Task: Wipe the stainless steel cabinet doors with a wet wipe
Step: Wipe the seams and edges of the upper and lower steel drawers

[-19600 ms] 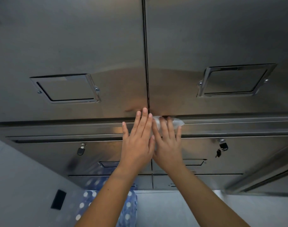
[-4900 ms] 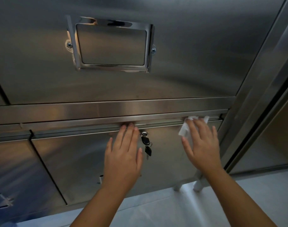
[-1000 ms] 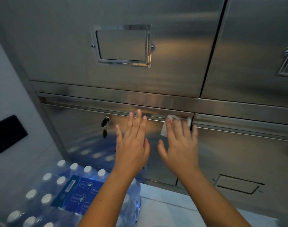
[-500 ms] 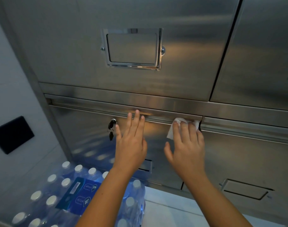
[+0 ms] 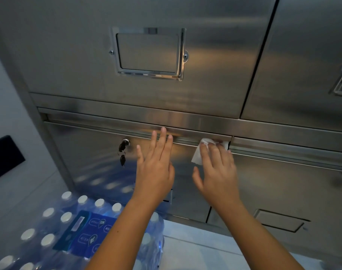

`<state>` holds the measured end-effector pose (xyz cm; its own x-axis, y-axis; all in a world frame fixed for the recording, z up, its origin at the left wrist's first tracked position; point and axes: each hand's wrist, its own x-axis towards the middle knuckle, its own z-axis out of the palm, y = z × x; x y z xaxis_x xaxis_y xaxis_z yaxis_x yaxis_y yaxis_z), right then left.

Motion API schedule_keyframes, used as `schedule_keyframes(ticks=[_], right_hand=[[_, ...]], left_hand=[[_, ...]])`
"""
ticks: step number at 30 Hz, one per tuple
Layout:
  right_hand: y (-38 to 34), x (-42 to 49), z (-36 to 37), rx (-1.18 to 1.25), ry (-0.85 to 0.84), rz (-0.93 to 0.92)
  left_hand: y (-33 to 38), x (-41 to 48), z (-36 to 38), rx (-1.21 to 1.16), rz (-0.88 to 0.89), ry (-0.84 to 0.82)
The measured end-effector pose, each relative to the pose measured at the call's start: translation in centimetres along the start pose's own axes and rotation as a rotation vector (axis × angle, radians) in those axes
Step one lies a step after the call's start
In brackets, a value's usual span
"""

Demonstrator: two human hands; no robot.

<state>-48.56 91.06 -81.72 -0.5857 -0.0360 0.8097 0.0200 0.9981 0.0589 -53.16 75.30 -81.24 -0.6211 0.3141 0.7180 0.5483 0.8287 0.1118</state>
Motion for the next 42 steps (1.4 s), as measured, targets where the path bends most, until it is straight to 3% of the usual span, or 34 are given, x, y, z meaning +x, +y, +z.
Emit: schedule_keyframes(ticks=[9,19,24,42], right_hand=[[1.9,-0.3,-0.4,0.049,0.007,-0.065],[0.3,0.1,0.2,0.011,-0.122,0.002],[0.3,0.1,0.2,-0.003,-0.123,-0.017],[-9.7,4.0,3.1,0.044,-0.261,-0.034]], left_hand=[[2.1,0.7,-0.2,-0.067,0.024,0.01],[2.7,0.6,0.0,-0.061,0.022,0.009],[0.8,0.5,-0.6,-0.016,0.002,0.028],[-9.9,0.2,-2.7,0.067,-0.067,0.044]])
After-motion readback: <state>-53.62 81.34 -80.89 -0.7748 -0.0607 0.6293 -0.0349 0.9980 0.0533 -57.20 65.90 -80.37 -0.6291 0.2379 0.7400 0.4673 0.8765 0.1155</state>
